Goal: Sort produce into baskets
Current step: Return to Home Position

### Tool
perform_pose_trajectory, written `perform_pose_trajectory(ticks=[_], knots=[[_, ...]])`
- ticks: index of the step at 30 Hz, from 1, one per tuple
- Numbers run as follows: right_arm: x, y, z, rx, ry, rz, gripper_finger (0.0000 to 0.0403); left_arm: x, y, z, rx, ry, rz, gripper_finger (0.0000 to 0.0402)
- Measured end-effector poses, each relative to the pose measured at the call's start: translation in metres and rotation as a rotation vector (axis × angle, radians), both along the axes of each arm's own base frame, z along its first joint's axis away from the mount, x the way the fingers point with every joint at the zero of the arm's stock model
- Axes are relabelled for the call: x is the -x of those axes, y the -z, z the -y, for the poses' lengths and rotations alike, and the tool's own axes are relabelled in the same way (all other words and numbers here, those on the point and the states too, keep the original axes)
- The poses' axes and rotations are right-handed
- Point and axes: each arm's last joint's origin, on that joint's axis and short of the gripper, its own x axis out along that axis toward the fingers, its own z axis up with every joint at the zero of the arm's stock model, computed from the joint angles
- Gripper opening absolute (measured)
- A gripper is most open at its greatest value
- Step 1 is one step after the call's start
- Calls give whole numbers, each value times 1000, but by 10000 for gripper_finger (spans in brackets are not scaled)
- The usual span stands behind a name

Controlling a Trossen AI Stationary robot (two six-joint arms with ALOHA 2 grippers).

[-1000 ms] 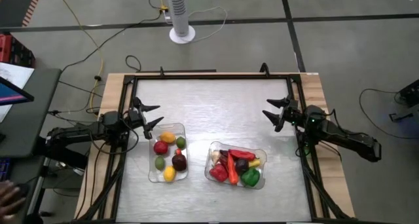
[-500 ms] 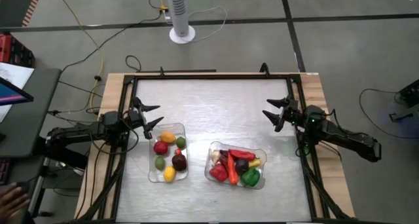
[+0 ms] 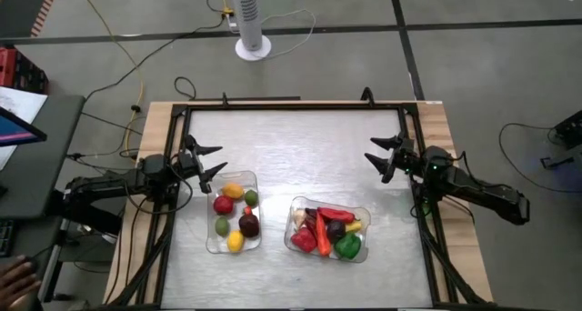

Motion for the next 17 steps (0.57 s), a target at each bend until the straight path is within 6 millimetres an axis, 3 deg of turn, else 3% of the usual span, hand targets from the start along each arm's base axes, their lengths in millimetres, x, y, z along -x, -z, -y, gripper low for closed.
perform_pose_trajectory(ticks=[17], knots=[[0, 0, 0, 0, 0, 0, 344, 0, 0, 0, 0, 0, 0, 231]])
